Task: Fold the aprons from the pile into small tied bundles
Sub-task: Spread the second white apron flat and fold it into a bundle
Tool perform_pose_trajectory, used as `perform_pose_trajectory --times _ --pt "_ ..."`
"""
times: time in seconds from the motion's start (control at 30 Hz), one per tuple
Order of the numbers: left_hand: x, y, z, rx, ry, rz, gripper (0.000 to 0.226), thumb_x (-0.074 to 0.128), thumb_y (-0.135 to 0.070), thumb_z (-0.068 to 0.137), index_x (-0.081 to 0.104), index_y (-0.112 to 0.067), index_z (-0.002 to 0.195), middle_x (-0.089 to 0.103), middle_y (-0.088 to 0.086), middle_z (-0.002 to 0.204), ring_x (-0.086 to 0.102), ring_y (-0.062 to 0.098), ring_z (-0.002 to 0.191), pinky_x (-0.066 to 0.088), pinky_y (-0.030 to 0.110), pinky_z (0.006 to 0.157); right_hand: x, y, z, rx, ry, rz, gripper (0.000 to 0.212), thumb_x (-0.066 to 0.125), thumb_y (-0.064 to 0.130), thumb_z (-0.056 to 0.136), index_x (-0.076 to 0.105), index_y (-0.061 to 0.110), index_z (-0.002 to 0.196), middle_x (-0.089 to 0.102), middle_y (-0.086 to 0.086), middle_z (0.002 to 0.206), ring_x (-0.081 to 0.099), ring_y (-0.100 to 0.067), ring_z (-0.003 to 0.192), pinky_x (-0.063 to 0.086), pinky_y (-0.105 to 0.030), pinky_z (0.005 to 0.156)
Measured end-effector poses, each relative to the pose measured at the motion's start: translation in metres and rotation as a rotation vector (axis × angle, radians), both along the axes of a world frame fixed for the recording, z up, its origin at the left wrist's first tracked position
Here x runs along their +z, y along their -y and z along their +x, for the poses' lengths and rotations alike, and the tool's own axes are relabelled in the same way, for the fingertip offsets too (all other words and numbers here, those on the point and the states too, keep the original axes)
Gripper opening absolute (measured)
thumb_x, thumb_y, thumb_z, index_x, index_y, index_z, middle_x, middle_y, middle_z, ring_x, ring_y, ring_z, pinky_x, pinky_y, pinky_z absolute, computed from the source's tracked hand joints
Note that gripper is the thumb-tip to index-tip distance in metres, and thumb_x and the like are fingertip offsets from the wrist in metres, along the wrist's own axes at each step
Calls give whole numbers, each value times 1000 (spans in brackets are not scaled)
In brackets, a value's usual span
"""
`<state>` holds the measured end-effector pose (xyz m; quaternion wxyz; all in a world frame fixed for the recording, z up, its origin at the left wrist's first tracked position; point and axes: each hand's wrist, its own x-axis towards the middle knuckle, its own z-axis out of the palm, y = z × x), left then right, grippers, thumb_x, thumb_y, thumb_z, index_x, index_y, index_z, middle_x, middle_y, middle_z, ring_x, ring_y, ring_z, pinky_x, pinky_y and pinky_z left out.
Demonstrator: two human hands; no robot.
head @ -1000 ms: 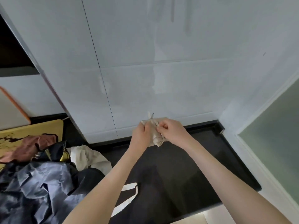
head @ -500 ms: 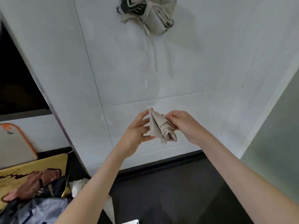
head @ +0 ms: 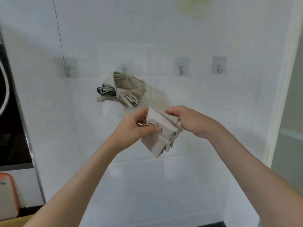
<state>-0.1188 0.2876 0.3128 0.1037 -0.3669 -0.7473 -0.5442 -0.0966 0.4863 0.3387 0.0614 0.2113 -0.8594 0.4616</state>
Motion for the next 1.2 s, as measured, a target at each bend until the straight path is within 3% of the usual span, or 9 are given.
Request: perform_pose_trajectory --times 0.17,0.3,0.4,0.57,0.77,0.87,0.97,1.1,1.2 --pt "67 -33 -1 159 -22 287 18 77 -19 78 69 -22 94 72 -2 89 66 12 83 51 30 77 71 -22 -22 -39 -312 64 22 44 -11 83 63 -6 93 62 -23 87 50 -14 78 39 -30 67" --pt "99 -66 -8 311 -77 298 21 76 -26 81 69 -20 100 72 -1 97 66 19 95 52 37 85 101 -44 -42 -118 -428 -2 19 47 -8 83 58 3 73 46 -7 69 38 -12 61 29 -25 52" --pt "112 -93 -21 380 -126 250 22 74 -28 82 67 -19 101 70 -2 98 65 18 96 52 39 89 108 -66 -57 -210 -527 -39 12 53 -6 81 61 -1 74 50 -2 66 39 -9 60 30 -25 53" --pt "111 -128 -53 488 -126 230 26 69 -29 86 66 -8 101 70 6 96 63 24 94 47 37 82 106 -80 -78 -287 -489 -105 25 54 -9 79 65 12 73 53 2 64 44 -5 56 34 -12 45" --pt "105 -141 -70 589 -124 296 30 64 -36 88 64 -7 93 69 7 88 61 27 87 46 39 76 112 -80 -96 -352 -469 -201 35 54 -8 81 65 22 66 61 -6 66 54 -19 62 52 -37 56" --pt "103 -142 -72 539 -112 334 27 64 -33 89 65 -6 94 69 7 90 61 24 86 47 38 76 112 -83 -90 -305 -516 -96 37 55 -6 83 65 26 68 62 -3 68 53 -10 60 49 -22 50" --pt "96 -137 -73 412 -80 390 19 65 -26 89 66 -8 97 69 3 91 61 17 84 47 34 75 113 -84 -80 -263 -558 42 25 58 0 87 73 19 85 60 13 67 49 5 60 36 -6 51" --pt "98 -131 -72 350 -84 475 19 66 -25 89 66 -10 101 67 -1 88 59 13 81 46 31 75 122 -80 -81 -265 -684 109 23 59 3 88 74 11 103 65 7 84 54 1 73 36 -3 59" --pt "103 -129 -74 423 -98 450 22 67 -28 88 66 -10 100 64 -5 83 56 13 80 43 29 71 126 -75 -85 -250 -639 128 20 58 3 87 75 13 87 63 5 76 51 4 66 35 -6 53"
